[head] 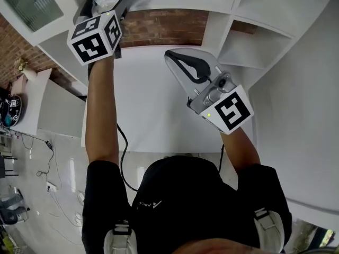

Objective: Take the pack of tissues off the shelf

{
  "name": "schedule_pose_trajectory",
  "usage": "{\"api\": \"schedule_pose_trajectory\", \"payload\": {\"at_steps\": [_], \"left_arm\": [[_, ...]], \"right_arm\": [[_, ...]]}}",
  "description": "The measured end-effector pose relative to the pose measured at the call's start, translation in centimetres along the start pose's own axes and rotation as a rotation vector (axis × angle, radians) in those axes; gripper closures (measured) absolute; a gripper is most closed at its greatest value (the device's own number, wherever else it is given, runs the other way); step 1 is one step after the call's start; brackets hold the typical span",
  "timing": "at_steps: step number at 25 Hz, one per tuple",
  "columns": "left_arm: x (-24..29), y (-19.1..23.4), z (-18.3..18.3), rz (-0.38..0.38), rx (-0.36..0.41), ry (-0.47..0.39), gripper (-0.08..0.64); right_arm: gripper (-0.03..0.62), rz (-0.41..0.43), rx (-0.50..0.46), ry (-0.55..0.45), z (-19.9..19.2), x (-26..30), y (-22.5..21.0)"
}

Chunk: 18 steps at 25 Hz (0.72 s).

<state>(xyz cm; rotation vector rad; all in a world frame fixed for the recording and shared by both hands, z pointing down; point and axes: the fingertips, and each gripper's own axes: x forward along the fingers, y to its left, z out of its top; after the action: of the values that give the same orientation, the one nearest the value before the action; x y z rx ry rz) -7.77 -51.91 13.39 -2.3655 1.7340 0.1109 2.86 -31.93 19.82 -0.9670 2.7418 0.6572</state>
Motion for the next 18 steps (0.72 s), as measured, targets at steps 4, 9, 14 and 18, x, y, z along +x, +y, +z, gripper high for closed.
{"api": "schedule_pose_trajectory", "payload": {"at_steps": [4, 9, 14, 18], "left_arm": [[1.6, 0.6, -0.7, 0.027, -0.001, 0.028, 0.107], [2.9, 0.3, -1.9, -0.016, -0.028, 0.069, 0.107], [2.6, 0.8, -2.0, 0.01, -0.014, 0.073, 0.193], [2.5, 0.9, -1.8, 0.014, -0.003, 0.059, 0.243]], "right_arm": [[0.591, 0.032, 0.012, -0.007, -0.7, -0.2, -0.9], [0.591, 0.048, 0.032, -0.01, -1.7, -0.5, -1.4], [0.591, 0.049, 0.048, -0.002, -2.6, -0.6, -1.8], [0.591, 0.038, 0.052, 0.009, -3.1, -0.3, -2.2]]}}
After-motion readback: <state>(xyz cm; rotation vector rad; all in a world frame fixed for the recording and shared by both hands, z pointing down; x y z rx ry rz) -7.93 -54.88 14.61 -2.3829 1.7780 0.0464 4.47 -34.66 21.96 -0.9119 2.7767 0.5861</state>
